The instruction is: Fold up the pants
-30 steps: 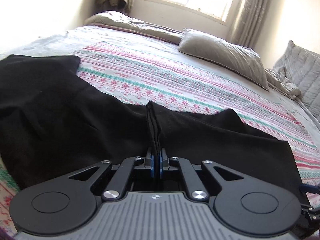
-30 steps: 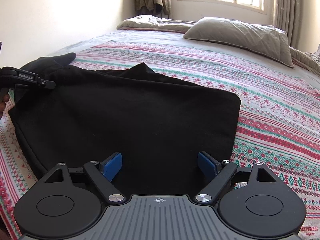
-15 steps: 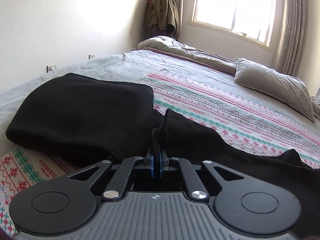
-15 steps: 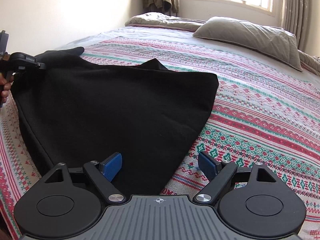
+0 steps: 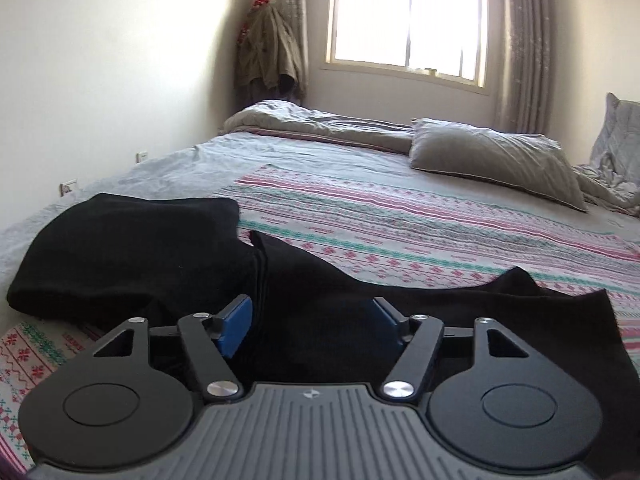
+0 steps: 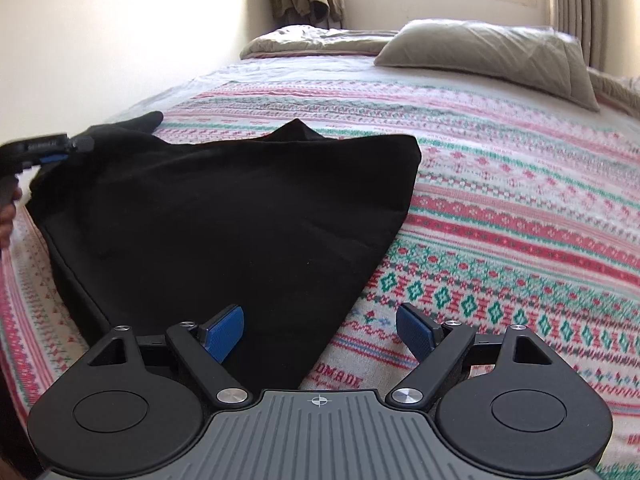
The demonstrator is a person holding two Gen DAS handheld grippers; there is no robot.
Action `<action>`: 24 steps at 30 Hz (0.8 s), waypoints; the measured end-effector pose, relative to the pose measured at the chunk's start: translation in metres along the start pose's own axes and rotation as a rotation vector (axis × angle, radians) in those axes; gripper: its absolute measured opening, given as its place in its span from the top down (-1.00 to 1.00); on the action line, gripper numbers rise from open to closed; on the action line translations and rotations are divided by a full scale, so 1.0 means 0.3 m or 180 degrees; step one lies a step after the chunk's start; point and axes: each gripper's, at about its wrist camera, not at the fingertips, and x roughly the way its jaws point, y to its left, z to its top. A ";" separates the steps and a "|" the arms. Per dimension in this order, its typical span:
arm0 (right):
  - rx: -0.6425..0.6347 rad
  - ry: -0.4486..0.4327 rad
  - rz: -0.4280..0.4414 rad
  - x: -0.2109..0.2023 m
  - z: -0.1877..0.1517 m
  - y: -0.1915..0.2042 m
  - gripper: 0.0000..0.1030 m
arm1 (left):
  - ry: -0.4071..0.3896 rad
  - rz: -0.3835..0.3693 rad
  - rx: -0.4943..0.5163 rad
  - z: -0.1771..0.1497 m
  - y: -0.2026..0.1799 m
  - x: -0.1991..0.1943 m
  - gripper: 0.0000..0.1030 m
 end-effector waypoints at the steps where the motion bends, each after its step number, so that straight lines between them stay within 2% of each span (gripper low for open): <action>1: 0.0064 0.0019 0.0062 -0.003 -0.003 -0.007 -0.66 | 0.0025 -0.0117 0.0045 -0.013 -0.026 -0.008 -0.56; 3: 0.0173 0.0042 0.0169 -0.010 -0.010 -0.019 -0.66 | 0.0127 -0.0384 0.0122 -0.041 -0.081 -0.020 -0.71; 6: 0.0357 0.0067 0.0321 -0.025 -0.023 -0.040 -0.66 | 0.0275 -0.0768 0.0258 -0.089 -0.169 -0.043 -0.82; 11: 0.0559 0.0091 0.0520 -0.055 -0.046 -0.060 -0.66 | 0.0366 -0.1243 0.0599 -0.154 -0.295 -0.078 -0.89; 16: 0.0744 0.0128 0.0729 -0.087 -0.068 -0.075 -0.65 | 0.0293 -0.1266 0.0994 -0.190 -0.352 -0.077 -0.94; 20: 0.0759 0.0133 0.0731 -0.102 -0.081 -0.078 -0.63 | 0.0249 -0.1562 0.1061 -0.200 -0.345 -0.072 -0.94; 22: 0.0730 0.0134 0.0698 -0.103 -0.085 -0.077 -0.63 | 0.0386 -0.1498 0.1068 -0.206 -0.336 -0.030 -0.94; 24: 0.0707 0.0144 0.0686 -0.099 -0.086 -0.075 -0.63 | 0.0645 -0.1411 0.0930 -0.183 -0.288 0.062 -0.92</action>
